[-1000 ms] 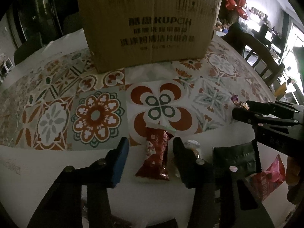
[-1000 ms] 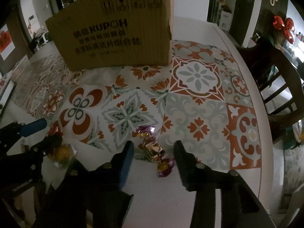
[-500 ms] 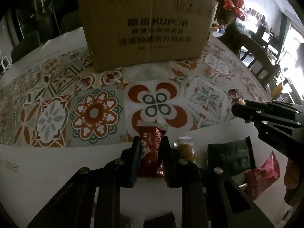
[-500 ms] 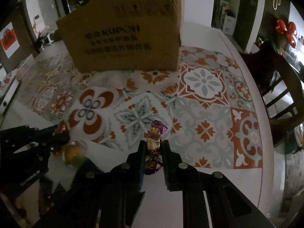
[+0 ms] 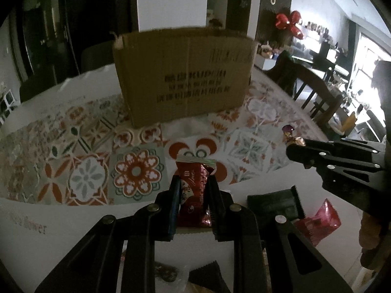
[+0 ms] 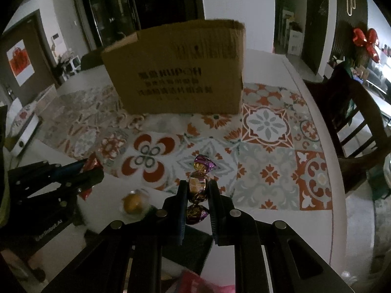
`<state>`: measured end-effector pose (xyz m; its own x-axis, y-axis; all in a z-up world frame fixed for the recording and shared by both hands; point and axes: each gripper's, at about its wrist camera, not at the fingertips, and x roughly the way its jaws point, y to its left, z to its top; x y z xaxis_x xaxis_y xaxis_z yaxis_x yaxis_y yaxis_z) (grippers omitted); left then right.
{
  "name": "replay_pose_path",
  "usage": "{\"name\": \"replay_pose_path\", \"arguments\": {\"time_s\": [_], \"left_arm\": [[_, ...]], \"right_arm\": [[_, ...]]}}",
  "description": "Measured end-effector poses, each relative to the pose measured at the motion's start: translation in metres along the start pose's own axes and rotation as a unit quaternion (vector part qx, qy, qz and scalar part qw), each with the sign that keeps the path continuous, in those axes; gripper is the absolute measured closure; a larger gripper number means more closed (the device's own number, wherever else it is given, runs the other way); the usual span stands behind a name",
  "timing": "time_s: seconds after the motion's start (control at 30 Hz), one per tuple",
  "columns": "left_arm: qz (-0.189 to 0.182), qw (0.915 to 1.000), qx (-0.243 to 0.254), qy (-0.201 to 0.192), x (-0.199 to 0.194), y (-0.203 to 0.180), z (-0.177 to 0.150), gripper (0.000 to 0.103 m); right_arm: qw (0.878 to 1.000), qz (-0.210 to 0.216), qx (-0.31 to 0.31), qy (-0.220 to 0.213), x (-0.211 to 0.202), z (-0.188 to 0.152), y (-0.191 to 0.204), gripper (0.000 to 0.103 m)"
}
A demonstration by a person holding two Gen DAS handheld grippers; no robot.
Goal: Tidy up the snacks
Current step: 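Carry the red packet and purple candy into the cardboard box and open both tools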
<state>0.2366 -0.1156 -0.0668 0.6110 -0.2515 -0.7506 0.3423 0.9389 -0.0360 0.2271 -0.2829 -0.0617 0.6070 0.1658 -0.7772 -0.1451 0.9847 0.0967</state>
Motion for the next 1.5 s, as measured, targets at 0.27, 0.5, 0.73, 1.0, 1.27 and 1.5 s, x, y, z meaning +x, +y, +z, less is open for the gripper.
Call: {"name": "replay_pose_path", "arguments": {"time_s": [0.27, 0.5, 0.73, 1.0, 1.27, 1.5], "left_arm": [[-0.006, 0.9986, 0.004, -0.053, -0.03, 0.006, 0.021, 0.081], [0.001, 0.995, 0.007, -0.1, -0.049, 0.016, 0.046, 0.081], [0.013, 0.9897, 0.015, -0.142, -0.062, 0.025, 0.078, 0.081], [0.017, 0.9832, 0.024, -0.18, -0.073, 0.031, 0.115, 0.081], [0.016, 0.98, 0.032, -0.196, -0.064, 0.036, 0.15, 0.081], [-0.006, 0.9841, 0.024, -0.176, -0.04, 0.047, 0.184, 0.081]], "right_arm": [[0.999, 0.009, 0.009, -0.046, -0.026, 0.014, 0.012, 0.085], [0.996, 0.017, 0.014, -0.084, -0.042, 0.035, 0.023, 0.085], [0.993, 0.018, 0.008, -0.118, -0.05, 0.066, 0.028, 0.086], [0.989, 0.026, -0.001, -0.148, -0.055, 0.104, 0.028, 0.085], [0.987, 0.032, -0.012, -0.155, -0.048, 0.144, 0.026, 0.085], [0.988, 0.032, -0.017, -0.15, -0.033, 0.172, 0.021, 0.085]]}}
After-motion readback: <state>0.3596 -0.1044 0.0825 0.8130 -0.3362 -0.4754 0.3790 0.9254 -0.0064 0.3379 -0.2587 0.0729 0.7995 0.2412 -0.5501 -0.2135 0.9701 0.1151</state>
